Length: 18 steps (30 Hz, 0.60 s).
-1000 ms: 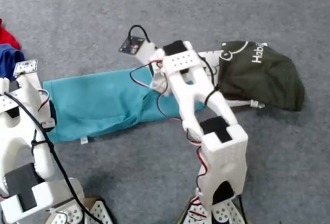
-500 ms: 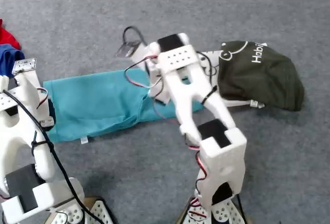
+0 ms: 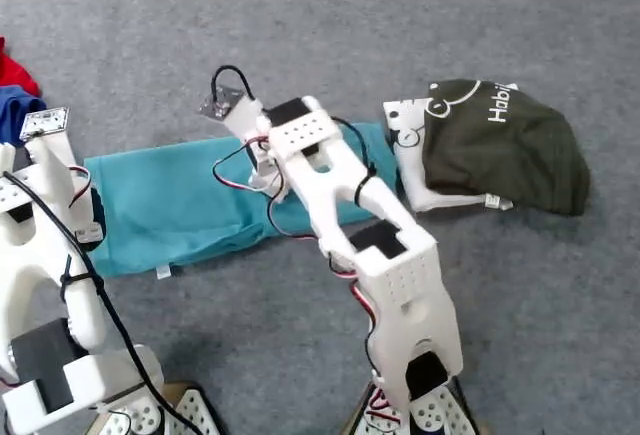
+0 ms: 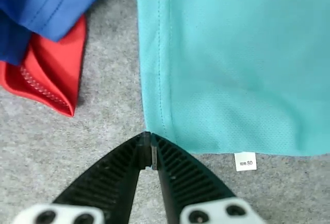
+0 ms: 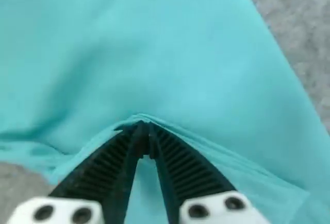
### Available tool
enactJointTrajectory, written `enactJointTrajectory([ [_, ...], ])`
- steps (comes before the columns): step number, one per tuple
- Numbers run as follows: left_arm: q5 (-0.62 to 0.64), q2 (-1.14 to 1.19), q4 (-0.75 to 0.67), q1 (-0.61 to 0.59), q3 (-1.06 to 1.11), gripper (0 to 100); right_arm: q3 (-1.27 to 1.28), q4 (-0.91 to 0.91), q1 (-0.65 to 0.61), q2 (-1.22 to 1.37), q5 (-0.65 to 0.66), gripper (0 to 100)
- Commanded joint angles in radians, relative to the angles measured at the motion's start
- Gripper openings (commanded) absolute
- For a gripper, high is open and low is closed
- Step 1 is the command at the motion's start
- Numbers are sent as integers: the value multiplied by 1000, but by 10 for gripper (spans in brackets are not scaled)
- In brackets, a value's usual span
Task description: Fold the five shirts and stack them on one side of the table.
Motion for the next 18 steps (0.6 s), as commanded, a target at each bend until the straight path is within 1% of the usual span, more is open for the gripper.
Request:
enactJointTrajectory([
  [1, -6, -35, 9, -10, -33, 30, -128, 124, -9, -15, -18, 15],
  [5, -6, -38, 20, -13, -64, 33, -305, 356, -9, -76, -15, 15],
  [8, -6, -29, 100, -10, -147, 42, -443, 511, -8, -127, -15, 15],
  [9, -3, -28, 121, -10, -177, 65, -463, 508, 3, -150, -20, 15],
  [11, 0, -28, 152, -10, -229, 142, -461, 506, 35, -216, -15, 15],
  [14, 2, -18, 152, -16, -254, 266, -423, 506, 69, -308, -15, 15],
  [18, 2, 92, 107, -51, -288, 280, -282, 505, 83, -447, -14, 15],
])
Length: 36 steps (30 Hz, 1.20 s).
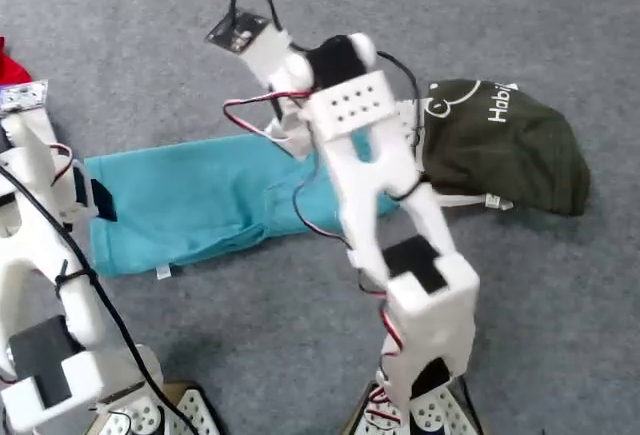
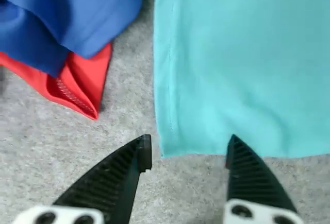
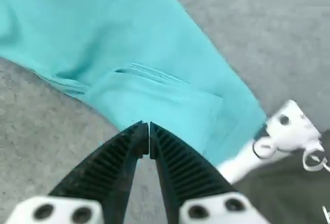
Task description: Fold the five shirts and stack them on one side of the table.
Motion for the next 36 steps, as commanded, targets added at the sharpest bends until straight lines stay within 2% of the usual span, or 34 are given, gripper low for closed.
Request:
enactJointTrajectory([
  [1, 2, 95, -46, -42, -71, 281, 108, 8, 17, -162, -2, 15],
  [6, 2, 351, -68, -91, -199, 282, 274, -2, 11, -294, -2, 15],
  [11, 2, 583, -52, -79, -364, 276, 349, -14, 11, -374, -2, 15],
  [17, 5, 802, 114, 12, -516, 173, 358, -12, 11, -447, -2, 15],
  [23, 157, 1011, 218, 10, -725, 122, 360, -5, 11, -519, -3, 15],
  [27, 169, 1096, 270, 4, -832, 29, 360, -5, 12, -567, -3, 15],
  [36, 164, 996, 269, -13, -832, 27, 358, -5, 15, -644, -3, 15],
])
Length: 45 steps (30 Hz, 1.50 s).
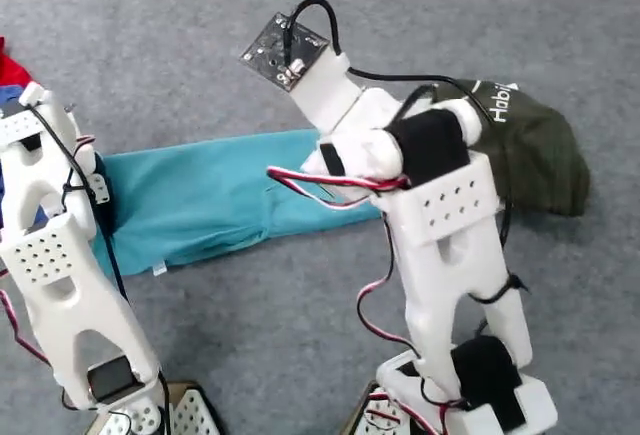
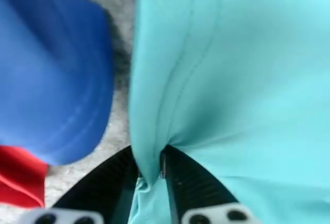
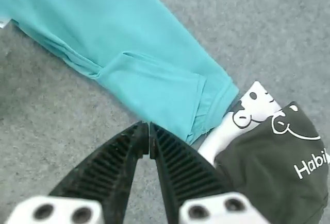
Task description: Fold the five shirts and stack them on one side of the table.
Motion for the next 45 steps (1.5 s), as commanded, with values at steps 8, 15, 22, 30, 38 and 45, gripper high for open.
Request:
enactJointTrajectory([
  [8, -83, -305, 0, -108, 22, 27, -7, -17, 11, -104, -2, 15],
  [15, -107, -374, 0, -31, 35, 27, -7, -132, 81, -108, -2, 15],
  [22, -107, -502, 0, 177, 162, 27, -7, -249, 199, -108, -2, 15],
  [30, -37, -577, -3, 401, 180, 27, -19, -227, 222, -165, 184, 15],
  [38, 9, -575, -5, 596, 180, 27, 68, -226, 394, -182, 270, 15],
  [45, 55, -575, -89, 745, 180, 27, 139, -269, 560, -183, 411, 15],
])
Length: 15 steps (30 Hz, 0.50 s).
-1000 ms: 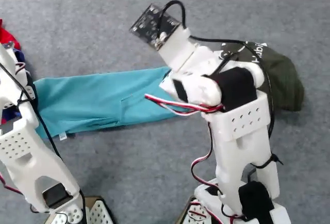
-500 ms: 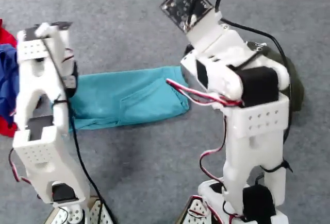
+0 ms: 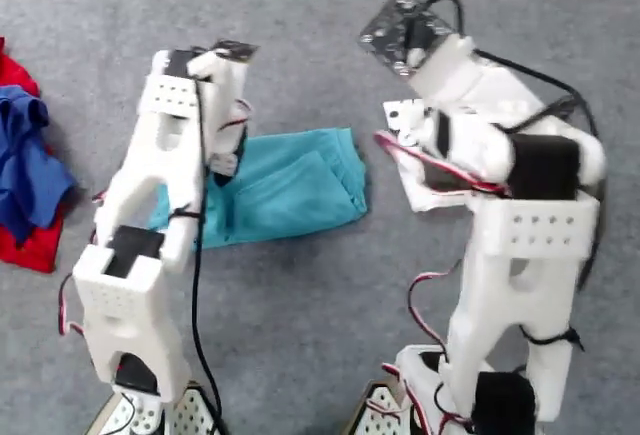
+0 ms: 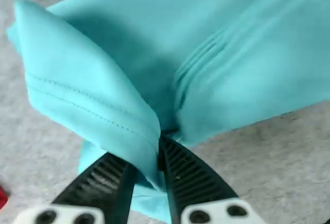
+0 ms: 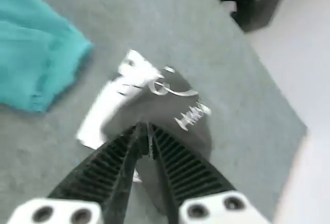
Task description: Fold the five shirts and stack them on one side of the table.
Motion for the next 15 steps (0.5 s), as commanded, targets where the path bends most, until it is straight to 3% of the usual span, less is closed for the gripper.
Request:
enactJointTrajectory([
  [1, 43, -57, -49, 77, -1, 27, 4, -23, 89, -22, 25, 15],
  [9, 60, -55, -94, 243, -1, 27, -31, -18, 175, -15, 25, 15],
  [15, 133, -55, -196, 289, 1, 29, -31, -17, 198, -16, 25, 15],
])
